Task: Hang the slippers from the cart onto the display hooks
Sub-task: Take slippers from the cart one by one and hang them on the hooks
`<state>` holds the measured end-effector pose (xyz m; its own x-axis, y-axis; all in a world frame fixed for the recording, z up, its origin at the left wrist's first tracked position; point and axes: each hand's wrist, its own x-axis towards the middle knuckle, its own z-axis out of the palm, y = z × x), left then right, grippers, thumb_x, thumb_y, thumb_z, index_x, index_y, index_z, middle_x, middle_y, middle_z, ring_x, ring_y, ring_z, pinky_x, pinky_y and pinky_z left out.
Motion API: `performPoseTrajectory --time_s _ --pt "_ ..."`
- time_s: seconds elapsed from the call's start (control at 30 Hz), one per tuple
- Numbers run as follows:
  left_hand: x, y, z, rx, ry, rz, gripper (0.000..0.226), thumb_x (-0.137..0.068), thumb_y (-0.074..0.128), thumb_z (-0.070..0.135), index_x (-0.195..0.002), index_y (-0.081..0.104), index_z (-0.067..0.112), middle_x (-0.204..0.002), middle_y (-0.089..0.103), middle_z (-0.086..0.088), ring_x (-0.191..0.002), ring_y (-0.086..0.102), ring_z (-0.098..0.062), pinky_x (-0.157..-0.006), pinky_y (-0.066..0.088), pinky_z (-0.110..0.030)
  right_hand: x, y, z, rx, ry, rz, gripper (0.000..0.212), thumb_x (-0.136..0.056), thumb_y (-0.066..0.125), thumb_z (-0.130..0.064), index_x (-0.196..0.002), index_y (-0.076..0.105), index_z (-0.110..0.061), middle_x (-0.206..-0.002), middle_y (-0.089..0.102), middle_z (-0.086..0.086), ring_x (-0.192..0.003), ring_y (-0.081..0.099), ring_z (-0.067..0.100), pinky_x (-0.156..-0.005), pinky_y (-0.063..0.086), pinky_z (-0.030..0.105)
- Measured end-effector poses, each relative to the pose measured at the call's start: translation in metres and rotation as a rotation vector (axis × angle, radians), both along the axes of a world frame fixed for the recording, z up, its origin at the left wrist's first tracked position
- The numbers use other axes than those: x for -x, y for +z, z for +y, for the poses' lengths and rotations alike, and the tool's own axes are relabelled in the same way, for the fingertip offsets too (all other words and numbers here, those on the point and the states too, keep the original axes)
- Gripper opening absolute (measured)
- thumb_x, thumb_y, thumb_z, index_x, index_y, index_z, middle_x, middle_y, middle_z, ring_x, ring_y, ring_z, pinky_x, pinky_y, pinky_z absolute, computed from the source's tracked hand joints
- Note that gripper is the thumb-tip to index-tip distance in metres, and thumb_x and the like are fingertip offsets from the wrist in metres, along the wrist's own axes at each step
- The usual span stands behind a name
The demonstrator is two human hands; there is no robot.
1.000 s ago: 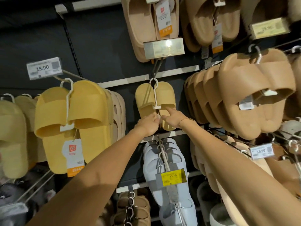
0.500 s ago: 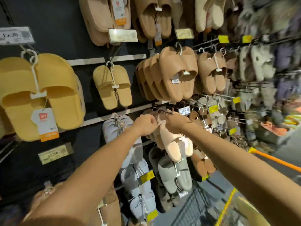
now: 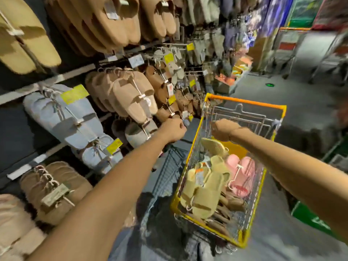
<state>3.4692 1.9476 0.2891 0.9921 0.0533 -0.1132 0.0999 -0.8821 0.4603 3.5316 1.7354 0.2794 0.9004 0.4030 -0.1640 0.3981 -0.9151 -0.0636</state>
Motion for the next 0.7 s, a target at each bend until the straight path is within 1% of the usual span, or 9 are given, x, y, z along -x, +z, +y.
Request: performPoseTrajectory --time_s 0.1,0.2,0.3,0.37,0.47,0.5,0.57,0.63,0.7 --pt "-0.014 -0.033 -0.021 0.05 -0.037 0.056 0.028 -0.099 0.05 0.022 -0.08 0.056 0.003 -0.085 0.061 -0.024 -0.075 0.054 -0.029 -0.066 0.037 -0.036 0.0 -0.04 -0.036 -0.002 -0.074 0.04 0.037 -0.096 0.049 -0.03 -0.129 0.056 -0.014 -0.124 0.061 0.019 -0.111 0.061 0.036 -0.086 0.05 0.037" --pt "-0.025 -0.067 -0.041 0.101 -0.018 0.096 0.03 -0.099 0.049 0.027 -0.098 0.066 0.002 -0.093 0.066 -0.017 -0.075 0.056 -0.028 -0.067 0.043 -0.036 0.001 -0.081 -0.059 -0.03 -0.139 0.114 0.031 -0.095 0.049 -0.029 -0.121 0.059 -0.013 -0.117 0.065 0.015 -0.102 0.063 0.034 -0.083 0.054 0.036" --pt "-0.038 -0.103 -0.052 0.103 -0.02 0.17 0.031 -0.1 0.048 0.029 -0.091 0.062 0.003 -0.084 0.059 -0.015 -0.071 0.051 -0.026 -0.065 0.04 -0.035 -0.004 -0.124 -0.072 -0.059 -0.211 0.203 0.036 -0.094 0.05 -0.027 -0.126 0.058 -0.014 -0.118 0.065 0.012 -0.103 0.063 0.033 -0.085 0.055 0.038" --pt "-0.046 -0.128 -0.057 0.09 -0.03 0.217 0.029 -0.101 0.05 0.028 -0.087 0.063 0.005 -0.079 0.06 -0.012 -0.071 0.052 -0.026 -0.066 0.044 -0.037 -0.003 -0.149 -0.074 -0.072 -0.22 0.268 0.043 -0.094 0.053 -0.025 -0.134 0.053 -0.008 -0.122 0.063 0.013 -0.109 0.062 0.033 -0.087 0.051 0.036" --pt "-0.046 -0.166 -0.065 0.05 -0.043 0.308 0.026 -0.1 0.05 0.025 -0.078 0.059 0.014 -0.076 0.061 -0.006 -0.074 0.055 -0.027 -0.068 0.046 -0.036 0.002 -0.186 -0.069 -0.045 -0.162 0.352 0.035 -0.097 0.052 -0.026 -0.126 0.056 -0.008 -0.127 0.062 0.017 -0.113 0.06 0.033 -0.088 0.049 0.035" --pt "-0.042 -0.179 -0.068 0.043 -0.048 0.358 0.026 -0.1 0.048 0.023 -0.079 0.06 0.013 -0.079 0.062 -0.006 -0.074 0.055 -0.026 -0.066 0.045 -0.035 0.004 -0.199 -0.066 -0.04 -0.146 0.373 0.035 -0.096 0.052 -0.028 -0.125 0.056 -0.009 -0.127 0.062 0.017 -0.113 0.06 0.033 -0.089 0.049 0.035" --pt "-0.036 -0.208 -0.073 0.05 -0.039 0.461 0.028 -0.101 0.045 0.021 -0.094 0.068 0.006 -0.095 0.069 -0.013 -0.08 0.061 -0.029 -0.066 0.049 -0.036 0.009 -0.223 -0.058 -0.032 -0.107 0.407 0.036 -0.094 0.055 -0.029 -0.126 0.057 -0.011 -0.125 0.062 0.017 -0.113 0.059 0.034 -0.092 0.05 0.037" --pt "-0.025 -0.236 -0.078 0.037 -0.023 0.533 0.032 -0.101 0.044 0.021 -0.107 0.07 0.004 -0.111 0.07 -0.016 -0.097 0.065 -0.033 -0.08 0.056 -0.041 0.016 -0.241 -0.048 -0.018 -0.072 0.434 0.033 -0.094 0.055 -0.028 -0.122 0.058 -0.011 -0.12 0.063 0.019 -0.113 0.057 0.037 -0.094 0.049 0.038" --pt "-0.017 -0.254 -0.086 -0.02 -0.04 0.608 0.03 -0.1 0.046 0.018 -0.117 0.067 0.004 -0.118 0.068 -0.016 -0.107 0.064 -0.034 -0.086 0.053 -0.037 0.021 -0.252 -0.038 -0.012 -0.033 0.468 0.032 -0.094 0.054 -0.027 -0.12 0.058 -0.01 -0.119 0.062 0.019 -0.114 0.056 0.037 -0.091 0.046 0.037"
